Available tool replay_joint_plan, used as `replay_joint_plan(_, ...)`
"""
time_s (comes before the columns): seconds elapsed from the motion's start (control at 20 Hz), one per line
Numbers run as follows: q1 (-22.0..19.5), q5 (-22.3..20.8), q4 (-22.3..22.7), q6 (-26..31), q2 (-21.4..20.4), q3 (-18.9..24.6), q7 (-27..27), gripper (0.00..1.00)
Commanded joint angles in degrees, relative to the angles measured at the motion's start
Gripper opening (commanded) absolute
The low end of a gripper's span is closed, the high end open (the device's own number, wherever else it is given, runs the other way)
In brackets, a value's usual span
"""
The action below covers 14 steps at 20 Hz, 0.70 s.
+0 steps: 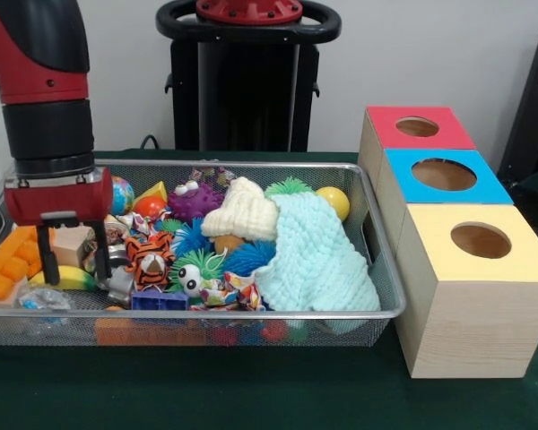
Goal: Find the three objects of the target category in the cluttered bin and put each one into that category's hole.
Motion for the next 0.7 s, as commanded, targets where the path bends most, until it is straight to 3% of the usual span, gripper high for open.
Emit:
replay_joint_plan(0.05, 0.45, -7.87, -3.97, -6.04, 4.40, -0.93, -2.25, 1.00)
replay_joint_plan(0.7, -1.03, -9.61, -3.91, -4.01, 3.69, 0.83, -1.79, 1.00)
